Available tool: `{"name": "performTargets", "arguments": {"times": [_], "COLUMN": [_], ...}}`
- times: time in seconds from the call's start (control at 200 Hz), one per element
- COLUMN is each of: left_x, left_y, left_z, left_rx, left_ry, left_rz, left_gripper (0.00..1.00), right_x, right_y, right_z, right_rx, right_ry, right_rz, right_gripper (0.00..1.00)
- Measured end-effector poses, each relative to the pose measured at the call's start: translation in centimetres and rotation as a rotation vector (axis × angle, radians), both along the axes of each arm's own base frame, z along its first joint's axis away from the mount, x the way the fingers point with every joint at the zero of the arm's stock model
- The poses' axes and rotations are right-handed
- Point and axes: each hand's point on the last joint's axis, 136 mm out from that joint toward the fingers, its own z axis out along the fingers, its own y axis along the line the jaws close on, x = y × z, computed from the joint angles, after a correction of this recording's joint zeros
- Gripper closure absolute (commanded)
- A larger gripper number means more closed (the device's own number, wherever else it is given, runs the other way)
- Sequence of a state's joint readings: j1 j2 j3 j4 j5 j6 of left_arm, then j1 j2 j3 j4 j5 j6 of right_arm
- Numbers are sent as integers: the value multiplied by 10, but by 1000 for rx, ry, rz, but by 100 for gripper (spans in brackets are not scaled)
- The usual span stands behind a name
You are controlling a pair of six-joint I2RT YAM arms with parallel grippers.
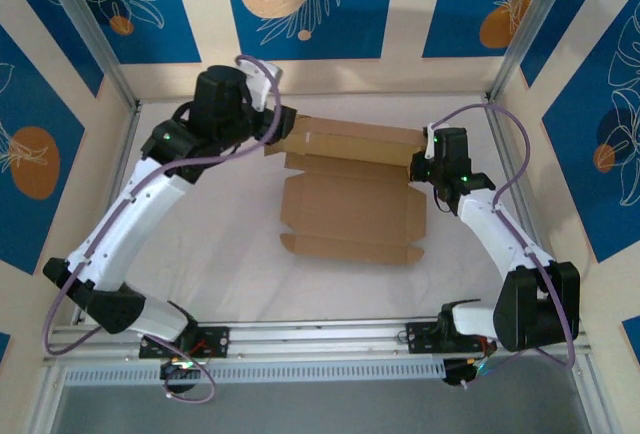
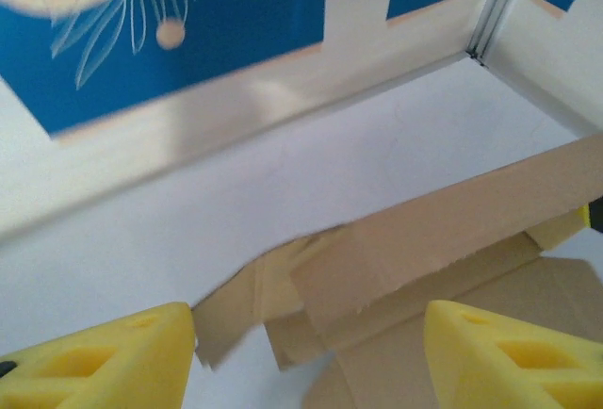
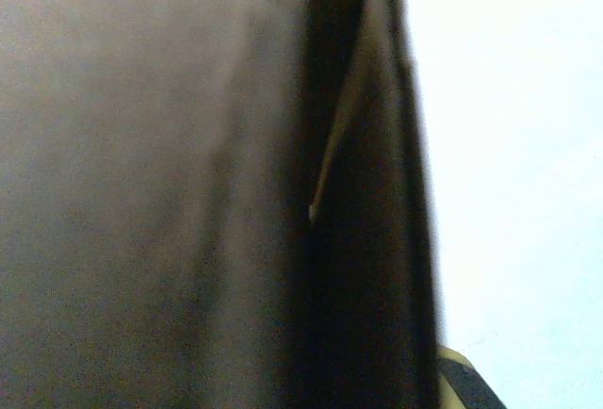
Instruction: Fold the paper box
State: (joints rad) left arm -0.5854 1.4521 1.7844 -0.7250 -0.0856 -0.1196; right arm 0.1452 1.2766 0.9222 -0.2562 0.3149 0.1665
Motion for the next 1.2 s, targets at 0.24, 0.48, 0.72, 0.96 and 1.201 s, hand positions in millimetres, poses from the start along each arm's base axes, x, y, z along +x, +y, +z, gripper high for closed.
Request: {"name": "performTargets", "arguments": {"times": [0.24, 0.48, 0.72, 0.96, 1.201], "left_x": [14, 8, 5, 11, 18], "left_y": [3, -21, -29, -36, -42], "left_z": [-52, -90, -111, -118, -115], "left_rx": [-224, -345, -409, -484, -554], "left_ry": [331, 553, 635, 658, 649], "left_rz": [9, -37, -31, -21, -21], "left_gripper": [36, 40, 41, 45, 49], "right_x": [-2, -4, -4, -6, -8], "right_y": [10, 19, 23, 30, 37], "right_z": [0, -1, -2, -5, -6], "right_rx": [-14, -15, -19, -11, -3], "right_ry": [-2, 1, 0, 8, 11], "right_rz": [17, 39, 45, 52, 60], "right_gripper": [100, 100, 100, 100, 100]}}
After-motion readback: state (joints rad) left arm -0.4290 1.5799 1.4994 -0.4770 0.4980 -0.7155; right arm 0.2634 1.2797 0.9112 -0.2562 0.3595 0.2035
